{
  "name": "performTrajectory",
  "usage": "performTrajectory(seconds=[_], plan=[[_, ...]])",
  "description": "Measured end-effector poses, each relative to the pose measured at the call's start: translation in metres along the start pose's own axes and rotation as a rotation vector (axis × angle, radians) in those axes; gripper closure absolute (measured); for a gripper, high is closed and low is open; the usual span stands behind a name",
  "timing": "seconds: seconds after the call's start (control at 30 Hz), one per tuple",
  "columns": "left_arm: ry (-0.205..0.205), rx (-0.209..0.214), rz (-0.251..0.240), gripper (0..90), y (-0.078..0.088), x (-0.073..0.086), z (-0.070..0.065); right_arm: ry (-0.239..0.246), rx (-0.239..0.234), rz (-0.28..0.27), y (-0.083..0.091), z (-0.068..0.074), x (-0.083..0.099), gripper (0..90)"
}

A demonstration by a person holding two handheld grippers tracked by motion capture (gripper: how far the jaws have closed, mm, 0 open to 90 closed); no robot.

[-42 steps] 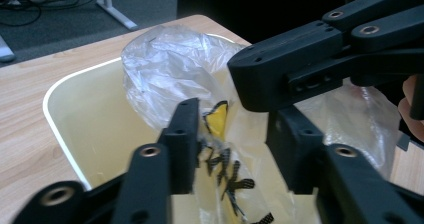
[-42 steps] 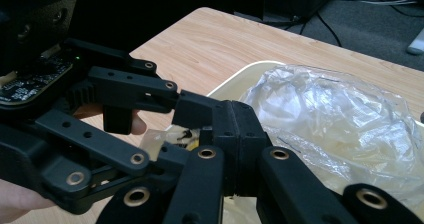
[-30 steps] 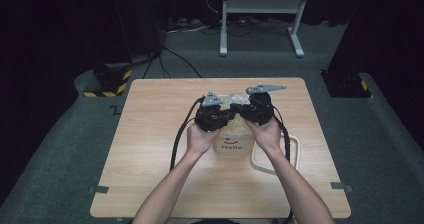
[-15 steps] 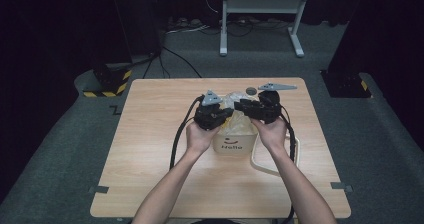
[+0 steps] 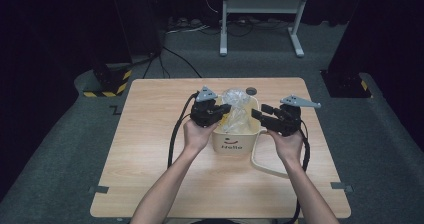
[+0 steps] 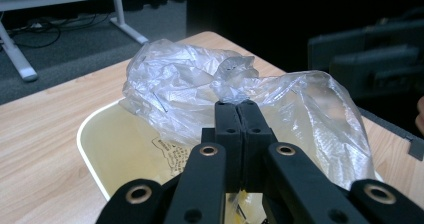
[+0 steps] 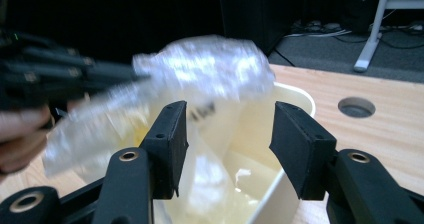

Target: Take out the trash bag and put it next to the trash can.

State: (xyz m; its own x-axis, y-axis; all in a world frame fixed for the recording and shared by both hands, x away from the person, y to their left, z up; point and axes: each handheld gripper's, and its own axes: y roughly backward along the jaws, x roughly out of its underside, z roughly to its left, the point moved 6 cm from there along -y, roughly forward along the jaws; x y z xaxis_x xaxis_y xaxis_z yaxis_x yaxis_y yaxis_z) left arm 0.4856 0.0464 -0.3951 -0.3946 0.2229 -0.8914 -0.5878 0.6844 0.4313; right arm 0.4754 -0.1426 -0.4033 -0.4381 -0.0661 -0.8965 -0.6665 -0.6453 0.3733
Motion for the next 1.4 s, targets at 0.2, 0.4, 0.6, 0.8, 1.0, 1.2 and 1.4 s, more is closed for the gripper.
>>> performTrajectory(seconds=[0.2,0.4,0.6,0.8,1.0,1.2,1.4], plan=[[-0.011,0.008,-0.01,89.0,0.004,-0.009,-0.004,0.012,0.031,-0.026,0.017,-0.007,0.018,47.3],[0.011,0.016,-0.023,89.0,0.007,-0.014,-0.003,0.049,0.084,-0.005,0.028,-0.015,0.039,47.2],[0.025,0.023,-0.041,89.0,0.011,-0.022,-0.004,0.084,0.119,0.066,0.03,-0.028,0.07,46.9],[0.027,0.027,-0.054,89.1,0.015,-0.03,-0.005,0.088,0.177,0.176,0.027,-0.044,0.114,47.4],[0.027,0.026,-0.071,89.1,0.021,-0.037,-0.005,0.107,0.247,0.227,0.026,-0.054,0.142,47.4],[0.02,0.028,-0.072,89.1,0.025,-0.039,-0.006,0.114,0.287,0.26,0.022,-0.063,0.154,47.7],[0.023,0.017,-0.085,89.1,0.029,-0.044,-0.003,0.114,0.303,0.304,0.015,-0.067,0.166,45.7]])
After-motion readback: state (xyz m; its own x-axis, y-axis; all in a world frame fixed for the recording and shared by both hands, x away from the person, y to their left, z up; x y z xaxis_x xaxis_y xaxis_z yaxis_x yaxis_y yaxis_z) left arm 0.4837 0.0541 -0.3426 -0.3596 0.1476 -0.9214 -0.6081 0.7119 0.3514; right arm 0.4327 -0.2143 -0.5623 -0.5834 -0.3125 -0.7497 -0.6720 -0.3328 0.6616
